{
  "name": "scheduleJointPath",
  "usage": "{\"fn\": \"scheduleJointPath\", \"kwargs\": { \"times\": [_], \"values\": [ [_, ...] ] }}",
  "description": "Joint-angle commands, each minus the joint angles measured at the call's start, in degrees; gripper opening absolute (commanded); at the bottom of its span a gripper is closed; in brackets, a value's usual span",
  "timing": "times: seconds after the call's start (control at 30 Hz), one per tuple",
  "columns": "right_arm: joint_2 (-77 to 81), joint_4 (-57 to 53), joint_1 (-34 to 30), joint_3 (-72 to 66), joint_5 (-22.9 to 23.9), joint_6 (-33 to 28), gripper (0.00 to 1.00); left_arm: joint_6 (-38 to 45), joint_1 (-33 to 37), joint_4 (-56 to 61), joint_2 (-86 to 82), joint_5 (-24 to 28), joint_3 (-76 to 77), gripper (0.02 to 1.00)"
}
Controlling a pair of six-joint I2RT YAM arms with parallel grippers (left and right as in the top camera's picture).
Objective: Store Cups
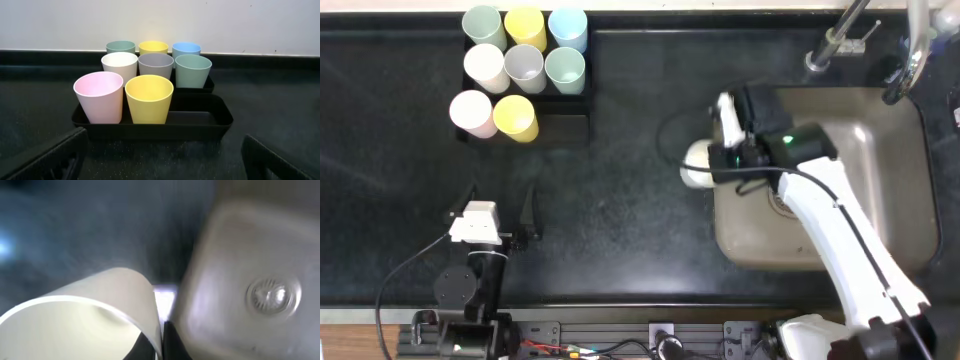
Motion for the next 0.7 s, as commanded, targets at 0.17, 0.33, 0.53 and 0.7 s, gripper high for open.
{"fn": "scheduleJointPath", "kwargs": {
  "times": [0.17,0.33,0.53,0.7],
  "values": [
    [5.1,0.8,11.1,22.0,-0.9,0.5,0.040,1.2,0.2,-0.2,-0.6,0.9,-0.1,1.000],
    [12.9,1.1,15.3,30.0,-2.5,1.8,0.042,1.2,0.2,-0.2,-0.6,0.9,-0.1,1.000],
    [20.0,1.4,18.3,30.9,-4.4,3.9,0.040,1.2,0.2,-0.2,-0.6,0.9,-0.1,1.000],
    [24.6,2.8,20.4,30.9,-3.4,6.4,0.042,1.2,0.2,-0.2,-0.6,0.9,-0.1,1.000]
  ]
}}
